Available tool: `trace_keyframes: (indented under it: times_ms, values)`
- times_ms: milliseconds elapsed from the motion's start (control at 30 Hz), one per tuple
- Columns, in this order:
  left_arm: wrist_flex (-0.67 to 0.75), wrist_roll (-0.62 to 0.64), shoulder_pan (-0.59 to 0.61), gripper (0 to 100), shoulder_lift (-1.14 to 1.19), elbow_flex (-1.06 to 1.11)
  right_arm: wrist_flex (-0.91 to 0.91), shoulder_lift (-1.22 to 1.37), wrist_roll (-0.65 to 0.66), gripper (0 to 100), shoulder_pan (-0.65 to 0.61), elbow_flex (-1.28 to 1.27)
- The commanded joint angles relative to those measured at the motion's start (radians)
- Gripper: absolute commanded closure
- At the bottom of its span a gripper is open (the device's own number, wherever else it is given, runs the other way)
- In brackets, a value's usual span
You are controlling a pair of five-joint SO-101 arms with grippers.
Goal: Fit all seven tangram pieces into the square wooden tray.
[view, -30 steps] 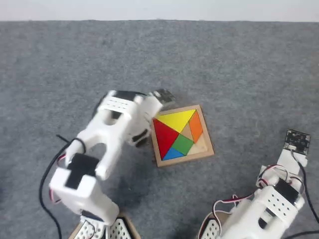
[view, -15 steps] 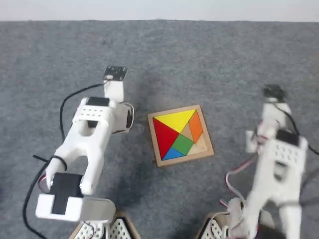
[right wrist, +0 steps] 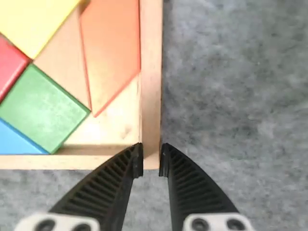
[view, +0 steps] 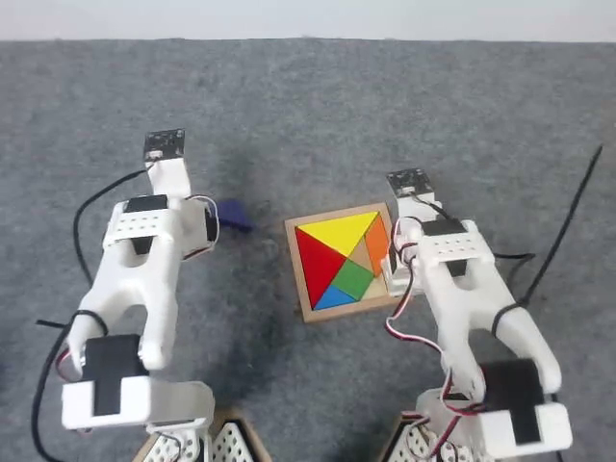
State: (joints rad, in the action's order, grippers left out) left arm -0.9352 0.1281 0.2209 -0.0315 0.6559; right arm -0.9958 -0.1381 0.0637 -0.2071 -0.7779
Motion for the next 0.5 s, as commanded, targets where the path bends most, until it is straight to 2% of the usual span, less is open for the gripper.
trace_keyframes:
  times_ms: [0,267,467]
  values:
    - [0.014,0.005,0.009,90,-0.054,-0.045,0.022,0.002,-0.014,91.2,-0.024,0.048]
    - [0.020,0.003,0.009,90,-0.054,-0.045,0.027,0.004,-0.014,91.2,-0.185,0.052]
    - [0.020,0.003,0.011,90,-0.048,-0.061,0.035,0.004,-0.015,91.2,-0.248,0.066]
